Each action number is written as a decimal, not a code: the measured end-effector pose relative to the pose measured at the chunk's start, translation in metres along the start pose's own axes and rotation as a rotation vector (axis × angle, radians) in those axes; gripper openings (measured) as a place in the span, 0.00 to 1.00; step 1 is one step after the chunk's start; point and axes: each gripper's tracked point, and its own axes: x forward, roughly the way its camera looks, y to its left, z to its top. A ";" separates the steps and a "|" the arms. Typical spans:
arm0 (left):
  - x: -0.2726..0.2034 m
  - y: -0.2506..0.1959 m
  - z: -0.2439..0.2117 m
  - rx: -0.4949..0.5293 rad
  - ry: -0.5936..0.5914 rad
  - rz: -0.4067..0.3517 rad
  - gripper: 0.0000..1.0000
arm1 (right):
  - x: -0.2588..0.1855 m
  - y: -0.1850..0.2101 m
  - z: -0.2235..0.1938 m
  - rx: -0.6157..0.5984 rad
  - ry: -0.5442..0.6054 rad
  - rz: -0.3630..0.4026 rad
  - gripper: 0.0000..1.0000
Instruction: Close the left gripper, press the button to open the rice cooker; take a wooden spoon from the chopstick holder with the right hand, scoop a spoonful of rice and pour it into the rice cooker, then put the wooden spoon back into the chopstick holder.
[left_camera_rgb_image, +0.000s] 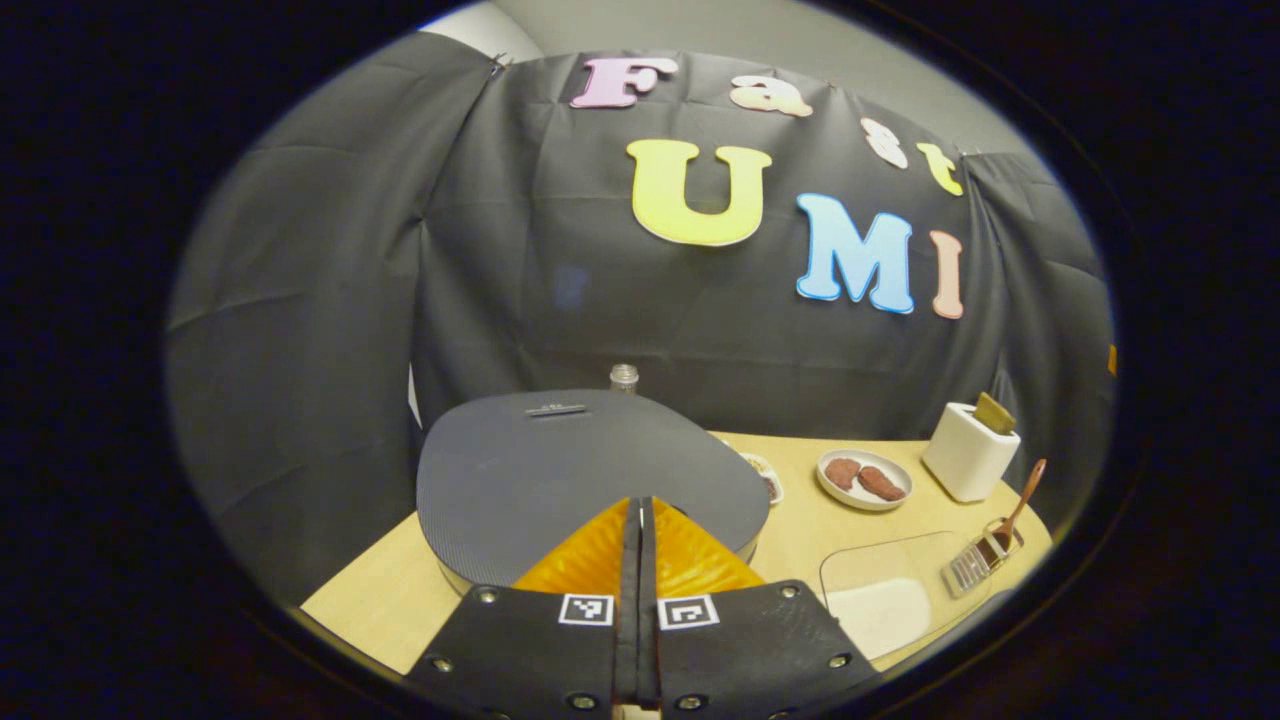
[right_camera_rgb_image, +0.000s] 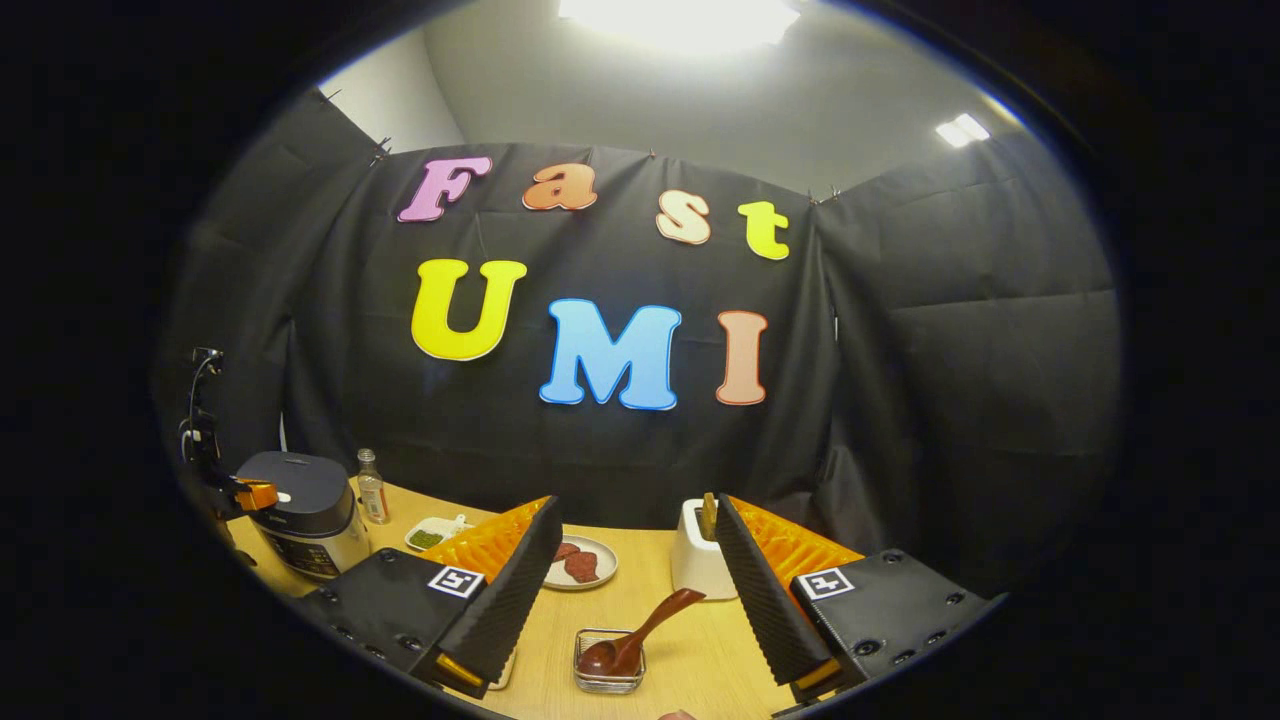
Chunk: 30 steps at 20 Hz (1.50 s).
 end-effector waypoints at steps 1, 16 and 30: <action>-0.001 0.000 0.000 0.005 -0.007 0.010 0.02 | -0.001 0.002 0.003 0.003 -0.005 0.006 0.98; -0.065 0.004 0.163 0.109 -0.338 0.115 0.01 | -0.002 -0.028 -0.010 0.048 -0.011 0.029 0.97; -0.186 0.012 0.167 0.096 -0.411 0.210 0.81 | 0.051 -0.054 -0.074 0.146 0.138 0.064 0.98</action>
